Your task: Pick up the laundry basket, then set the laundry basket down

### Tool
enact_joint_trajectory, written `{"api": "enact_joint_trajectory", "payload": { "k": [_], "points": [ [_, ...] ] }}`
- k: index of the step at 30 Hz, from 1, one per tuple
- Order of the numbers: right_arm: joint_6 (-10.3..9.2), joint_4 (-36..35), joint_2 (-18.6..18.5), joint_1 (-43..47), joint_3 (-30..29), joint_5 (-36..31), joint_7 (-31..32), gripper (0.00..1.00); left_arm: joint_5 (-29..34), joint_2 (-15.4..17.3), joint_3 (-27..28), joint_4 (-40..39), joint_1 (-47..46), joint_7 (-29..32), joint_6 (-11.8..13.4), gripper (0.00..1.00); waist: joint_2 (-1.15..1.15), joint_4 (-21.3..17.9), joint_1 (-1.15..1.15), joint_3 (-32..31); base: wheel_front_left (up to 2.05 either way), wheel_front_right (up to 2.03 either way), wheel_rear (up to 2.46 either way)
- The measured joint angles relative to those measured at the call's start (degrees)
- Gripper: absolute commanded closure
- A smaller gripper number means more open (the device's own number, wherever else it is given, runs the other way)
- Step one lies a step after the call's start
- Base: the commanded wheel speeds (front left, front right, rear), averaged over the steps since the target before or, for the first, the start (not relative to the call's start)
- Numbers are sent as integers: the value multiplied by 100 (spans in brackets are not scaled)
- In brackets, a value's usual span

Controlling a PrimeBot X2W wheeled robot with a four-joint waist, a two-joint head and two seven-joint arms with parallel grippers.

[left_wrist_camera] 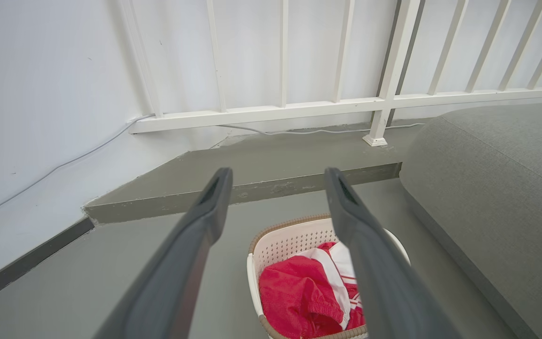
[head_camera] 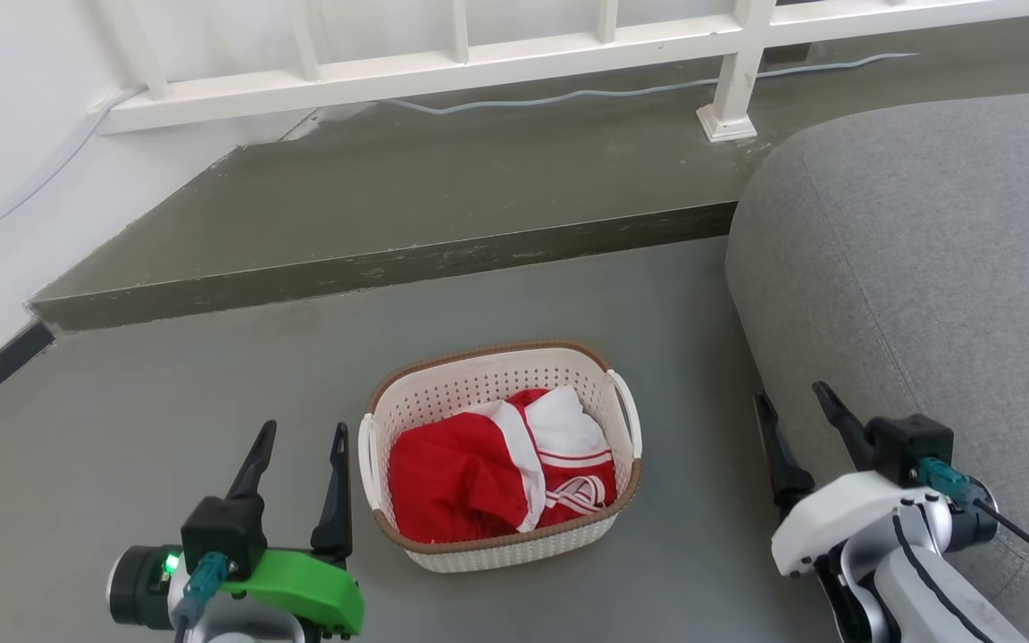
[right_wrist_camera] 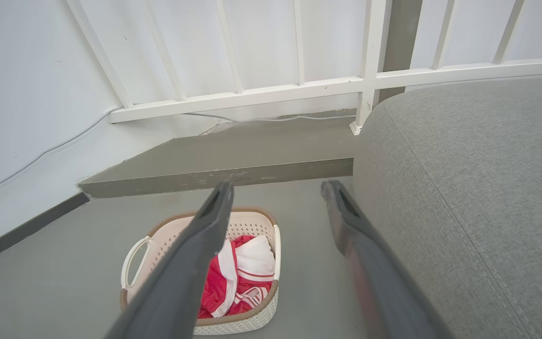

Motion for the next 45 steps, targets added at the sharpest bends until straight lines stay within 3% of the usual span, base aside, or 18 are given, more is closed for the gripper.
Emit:
{"api": "enact_joint_trajectory", "payload": {
  "k": [38,39,45],
  "points": [
    [-58,-706,-2,622,-260,-307,0,0,76,-42,105,-554,598,0,47,0,0,2,0,-53,0,0,0],
    [-57,-698,3,627,-257,-307,0,100,75,-44,101,-542,602,0,47,100,0,4,0,-54,0,0,0],
    [-31,-566,100,821,-255,-244,18,100,18,-69,54,-379,680,32,41,100,0,6,0,-55,0,0,0]
  ]
}}
